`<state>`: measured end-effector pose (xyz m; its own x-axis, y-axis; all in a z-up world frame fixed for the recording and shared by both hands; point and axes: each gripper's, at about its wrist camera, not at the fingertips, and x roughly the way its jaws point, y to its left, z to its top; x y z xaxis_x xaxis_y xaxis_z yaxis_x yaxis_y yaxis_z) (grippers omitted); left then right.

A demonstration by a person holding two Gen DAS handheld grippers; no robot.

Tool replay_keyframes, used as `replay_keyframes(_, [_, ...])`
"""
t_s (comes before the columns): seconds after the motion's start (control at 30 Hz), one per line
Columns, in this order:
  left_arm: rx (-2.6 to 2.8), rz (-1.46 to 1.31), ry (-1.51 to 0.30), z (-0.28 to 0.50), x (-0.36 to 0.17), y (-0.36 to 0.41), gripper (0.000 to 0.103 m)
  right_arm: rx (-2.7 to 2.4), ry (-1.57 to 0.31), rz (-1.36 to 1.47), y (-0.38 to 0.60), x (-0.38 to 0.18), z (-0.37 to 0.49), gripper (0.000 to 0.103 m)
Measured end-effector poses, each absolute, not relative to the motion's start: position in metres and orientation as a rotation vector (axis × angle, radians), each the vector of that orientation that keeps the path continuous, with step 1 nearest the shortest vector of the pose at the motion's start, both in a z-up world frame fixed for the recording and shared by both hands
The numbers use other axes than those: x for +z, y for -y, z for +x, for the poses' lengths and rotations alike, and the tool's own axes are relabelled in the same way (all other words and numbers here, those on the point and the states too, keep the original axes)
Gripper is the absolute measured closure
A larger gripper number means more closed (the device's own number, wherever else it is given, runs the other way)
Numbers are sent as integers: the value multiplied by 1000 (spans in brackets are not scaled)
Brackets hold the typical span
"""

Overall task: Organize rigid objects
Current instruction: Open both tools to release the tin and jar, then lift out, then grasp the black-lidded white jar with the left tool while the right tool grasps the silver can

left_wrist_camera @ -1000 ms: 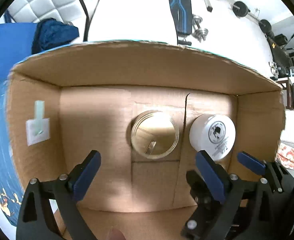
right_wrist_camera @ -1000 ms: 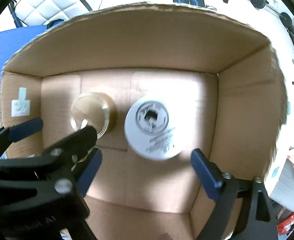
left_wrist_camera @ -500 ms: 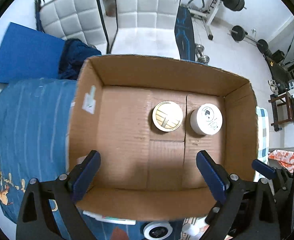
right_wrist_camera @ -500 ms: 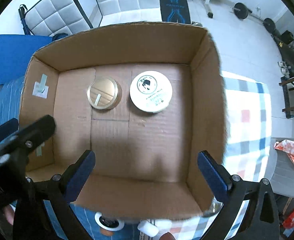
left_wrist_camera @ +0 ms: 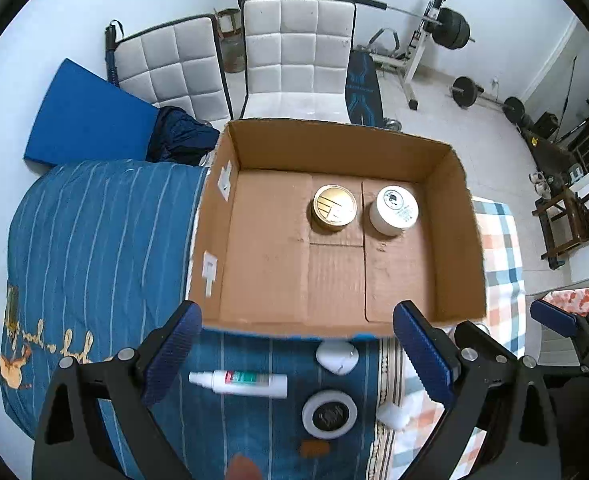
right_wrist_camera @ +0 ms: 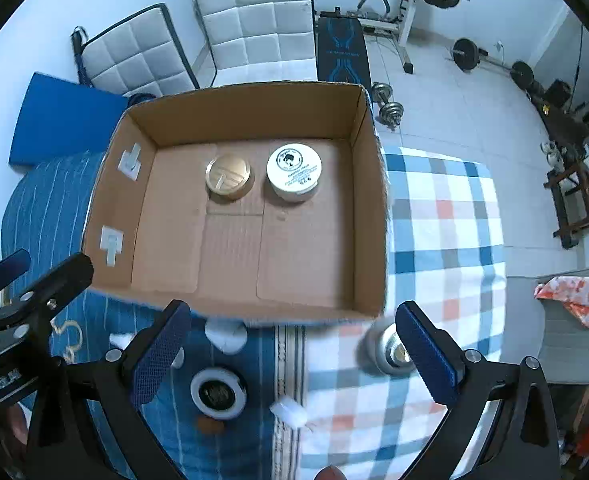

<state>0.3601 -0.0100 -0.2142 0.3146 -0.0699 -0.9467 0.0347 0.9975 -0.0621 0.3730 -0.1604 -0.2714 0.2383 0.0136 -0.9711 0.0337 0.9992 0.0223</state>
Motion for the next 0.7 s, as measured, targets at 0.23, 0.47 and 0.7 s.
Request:
replay_keyframes(0.23, [-68,-15,-1193,317,-186,9,5,19,-1300,22,156,-249,336,0])
replay_keyframes(0.47, [-88,-6,-1166,292,-167,19,5,44,-1307,58,171,-242,310,0])
replay_keyframes(0.7, [-81,26,-1281,277,-213,34,5,-47,-1433,87,229,-298,292,0])
